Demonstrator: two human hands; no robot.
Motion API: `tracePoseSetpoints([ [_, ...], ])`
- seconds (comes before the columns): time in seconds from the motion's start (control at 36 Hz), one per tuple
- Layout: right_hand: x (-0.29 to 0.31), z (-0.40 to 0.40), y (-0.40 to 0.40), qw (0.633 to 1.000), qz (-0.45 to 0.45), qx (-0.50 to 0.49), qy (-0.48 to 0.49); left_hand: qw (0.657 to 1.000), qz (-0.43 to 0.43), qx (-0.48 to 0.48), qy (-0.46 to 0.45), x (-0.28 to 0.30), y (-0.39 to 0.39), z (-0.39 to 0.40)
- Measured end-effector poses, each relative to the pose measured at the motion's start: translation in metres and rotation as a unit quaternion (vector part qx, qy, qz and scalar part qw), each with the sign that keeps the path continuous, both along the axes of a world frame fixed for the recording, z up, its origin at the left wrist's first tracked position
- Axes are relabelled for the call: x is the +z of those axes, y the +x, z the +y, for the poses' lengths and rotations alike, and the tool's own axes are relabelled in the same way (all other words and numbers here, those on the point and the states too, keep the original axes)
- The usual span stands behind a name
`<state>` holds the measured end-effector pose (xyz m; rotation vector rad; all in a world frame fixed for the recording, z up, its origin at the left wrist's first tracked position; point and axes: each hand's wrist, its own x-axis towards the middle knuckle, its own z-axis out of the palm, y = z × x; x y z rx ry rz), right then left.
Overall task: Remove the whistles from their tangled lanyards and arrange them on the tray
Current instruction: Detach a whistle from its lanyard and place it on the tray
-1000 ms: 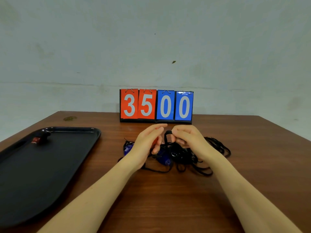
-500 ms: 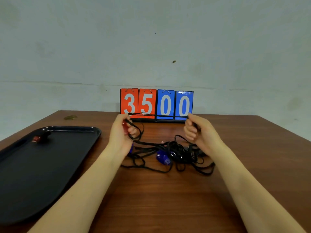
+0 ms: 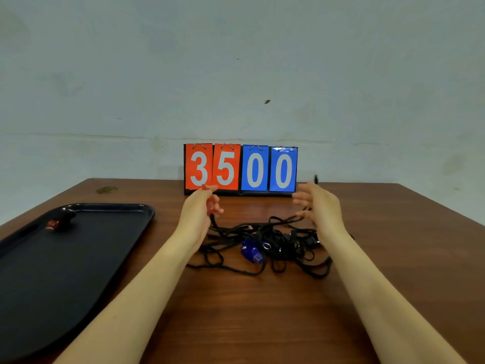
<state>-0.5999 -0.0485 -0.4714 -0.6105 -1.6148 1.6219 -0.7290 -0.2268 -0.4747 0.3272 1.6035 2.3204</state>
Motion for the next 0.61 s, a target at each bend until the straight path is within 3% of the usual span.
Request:
tracePoseSetpoints([
  [0.06,-0.001,-0.011,-0.002,0.997,-0.029,0.052,0.039,0.999,0.036,0.004,-0.031,0.002,0.001,0.001],
  [0.11,-0.005,-0.028,-0.005,0.98,-0.073,0.092,0.158,0.995,0.083,-0.001,-0.057,0.003,0.004,-0.001],
  [0.25,-0.029,-0.066,-0.016,0.844,-0.213,0.178,0.459,0.988,0.128,-0.087,0.019,0.002,0.013,-0.007],
  [0.31,-0.039,-0.075,-0.022,0.78,-0.215,0.159,0.565,0.986,0.125,-0.106,0.041,0.003,0.014,-0.007],
  [0.33,-0.043,-0.078,-0.024,0.766,-0.204,0.157,0.588,0.985,0.125,-0.11,0.047,0.003,0.014,-0.007],
  [0.39,-0.045,-0.083,-0.025,0.782,-0.172,0.167,0.575,0.982,0.123,-0.124,0.067,0.004,0.015,-0.007],
  [0.47,-0.044,-0.086,-0.026,0.841,-0.136,0.183,0.491,0.978,0.106,-0.156,0.087,0.004,0.014,-0.007],
  [0.56,-0.04,-0.082,-0.025,0.924,-0.101,0.208,0.305,0.982,0.075,-0.142,0.097,0.005,0.012,-0.009],
  [0.61,-0.036,-0.078,-0.025,0.951,-0.065,0.221,0.206,0.986,0.046,-0.117,0.105,0.004,0.009,-0.01],
])
